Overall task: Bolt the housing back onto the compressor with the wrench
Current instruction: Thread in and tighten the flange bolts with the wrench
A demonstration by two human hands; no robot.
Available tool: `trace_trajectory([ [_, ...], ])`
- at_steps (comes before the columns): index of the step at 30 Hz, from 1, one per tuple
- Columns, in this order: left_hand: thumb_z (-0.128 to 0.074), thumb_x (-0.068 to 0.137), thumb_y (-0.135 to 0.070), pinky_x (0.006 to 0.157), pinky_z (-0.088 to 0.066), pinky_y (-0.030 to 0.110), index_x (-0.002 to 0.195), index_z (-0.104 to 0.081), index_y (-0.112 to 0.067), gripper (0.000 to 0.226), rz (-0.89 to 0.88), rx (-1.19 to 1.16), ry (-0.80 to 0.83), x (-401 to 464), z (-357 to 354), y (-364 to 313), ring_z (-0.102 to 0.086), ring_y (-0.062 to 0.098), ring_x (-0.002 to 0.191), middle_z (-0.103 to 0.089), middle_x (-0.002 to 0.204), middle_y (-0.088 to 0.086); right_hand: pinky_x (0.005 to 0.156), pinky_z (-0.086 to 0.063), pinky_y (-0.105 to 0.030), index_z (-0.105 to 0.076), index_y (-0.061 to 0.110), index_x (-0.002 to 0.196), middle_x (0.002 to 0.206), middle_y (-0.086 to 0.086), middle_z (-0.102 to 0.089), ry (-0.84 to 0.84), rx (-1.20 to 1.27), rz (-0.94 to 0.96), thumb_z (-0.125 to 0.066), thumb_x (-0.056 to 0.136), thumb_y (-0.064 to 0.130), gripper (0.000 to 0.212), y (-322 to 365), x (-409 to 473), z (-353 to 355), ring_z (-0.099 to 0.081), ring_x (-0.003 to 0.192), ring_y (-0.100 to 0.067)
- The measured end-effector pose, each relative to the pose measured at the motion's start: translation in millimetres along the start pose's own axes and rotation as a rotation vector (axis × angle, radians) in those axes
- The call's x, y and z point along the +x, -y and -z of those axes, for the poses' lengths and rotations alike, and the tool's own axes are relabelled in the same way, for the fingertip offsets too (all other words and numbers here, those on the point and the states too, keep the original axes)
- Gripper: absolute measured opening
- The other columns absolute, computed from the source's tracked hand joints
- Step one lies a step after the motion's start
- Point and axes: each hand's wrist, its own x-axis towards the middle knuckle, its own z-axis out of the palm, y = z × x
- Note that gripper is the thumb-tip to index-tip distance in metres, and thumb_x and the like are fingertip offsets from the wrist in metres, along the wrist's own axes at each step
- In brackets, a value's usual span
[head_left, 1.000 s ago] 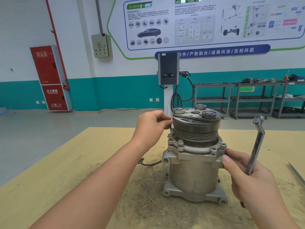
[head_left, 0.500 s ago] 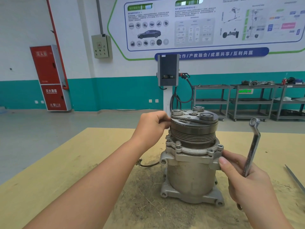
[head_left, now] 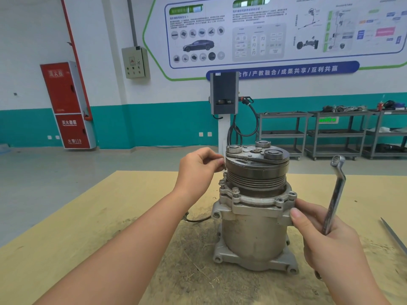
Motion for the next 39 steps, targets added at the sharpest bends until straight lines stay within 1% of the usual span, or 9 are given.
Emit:
trace_trajectory([
  [10,-0.060,0.094,0.003,0.067,-0.049,0.006,0.090,-0.070,0.000,0.011,-0.119,0.299,0.137,-1,4,-10,-0.064,-0.010,0.065,-0.072,0.089,0.007,0.037,-0.029,-0.003,-0.071,0.031,0.096,0.071,0.008,-0.073,-0.007,0.015,0.000,-0.069,0.086,0.023,0.013,3,-1,-1,-0.046,0.036,0.004],
  [14,-0.057,0.096,0.000,0.082,-0.055,0.034,0.099,-0.073,-0.004,0.016,-0.209,0.486,0.185,1,7,-12,-0.070,0.019,0.088,-0.075,0.096,0.009,0.037,-0.030,-0.002,-0.071,0.032,0.096,0.081,0.008,-0.076,0.003,0.000,0.010,-0.068,0.087,0.022,0.014,4,-2,-1,-0.047,0.037,0.006],
  [18,-0.054,0.099,-0.005,0.091,-0.051,0.030,0.115,-0.073,-0.011,0.026,-0.218,0.593,0.263,-3,7,-11,-0.066,0.021,0.104,-0.074,0.111,0.004,0.037,-0.031,-0.002,-0.071,0.032,0.097,0.086,0.009,-0.076,0.010,-0.013,0.007,-0.068,0.087,0.022,0.014,4,-2,0,-0.048,0.039,0.006],
  [23,-0.050,0.104,-0.024,0.104,-0.032,0.019,0.131,-0.064,-0.024,0.030,-0.017,0.490,0.429,-1,35,-10,-0.049,-0.003,0.119,-0.058,0.133,-0.016,0.038,-0.030,-0.002,-0.070,0.033,0.099,0.092,0.010,-0.076,0.010,-0.012,-0.013,-0.068,0.088,0.024,0.015,5,-2,0,-0.047,0.038,0.007],
  [25,-0.047,0.105,-0.024,0.099,-0.037,0.022,0.137,-0.056,-0.023,0.033,0.059,0.546,0.297,0,59,1,-0.053,0.005,0.115,-0.058,0.137,-0.009,0.038,-0.029,-0.001,-0.070,0.033,0.099,0.093,0.010,-0.076,0.015,-0.005,-0.017,-0.068,0.088,0.024,0.015,6,-2,0,-0.046,0.037,0.007],
  [27,-0.049,0.104,-0.022,0.091,-0.044,0.027,0.135,-0.054,-0.017,0.032,0.210,0.815,0.216,-6,87,22,-0.057,0.018,0.112,-0.060,0.134,0.003,0.038,-0.029,-0.002,-0.070,0.034,0.098,0.093,0.012,-0.076,0.015,-0.004,-0.020,-0.067,0.088,0.024,0.014,6,-2,0,-0.046,0.038,0.007],
  [31,-0.055,0.101,-0.034,0.093,-0.045,0.027,0.125,-0.064,-0.013,0.033,0.452,1.121,0.349,-42,117,72,-0.060,0.021,0.115,-0.064,0.129,0.006,0.038,-0.030,-0.003,-0.070,0.033,0.098,0.094,0.010,-0.076,0.023,0.009,-0.022,-0.067,0.088,0.024,0.014,7,-3,-1,-0.047,0.038,0.006],
  [36,-0.056,0.098,-0.023,0.081,-0.045,0.026,0.104,-0.065,-0.022,0.011,0.356,1.178,0.269,-82,113,108,-0.063,0.023,0.108,-0.067,0.107,0.000,0.037,-0.030,-0.003,-0.069,0.032,0.097,0.096,0.007,-0.076,0.020,0.021,-0.018,-0.066,0.089,0.021,0.014,7,-4,-2,-0.047,0.038,0.006],
  [39,-0.054,0.097,-0.011,0.077,-0.045,0.025,0.112,-0.064,-0.021,0.021,0.319,1.162,0.182,-87,110,116,-0.062,0.017,0.101,-0.068,0.108,-0.002,0.038,-0.030,-0.002,-0.068,0.031,0.099,0.096,0.007,-0.076,0.022,0.014,-0.012,-0.066,0.090,0.020,0.015,6,-4,-2,-0.046,0.037,0.006],
])
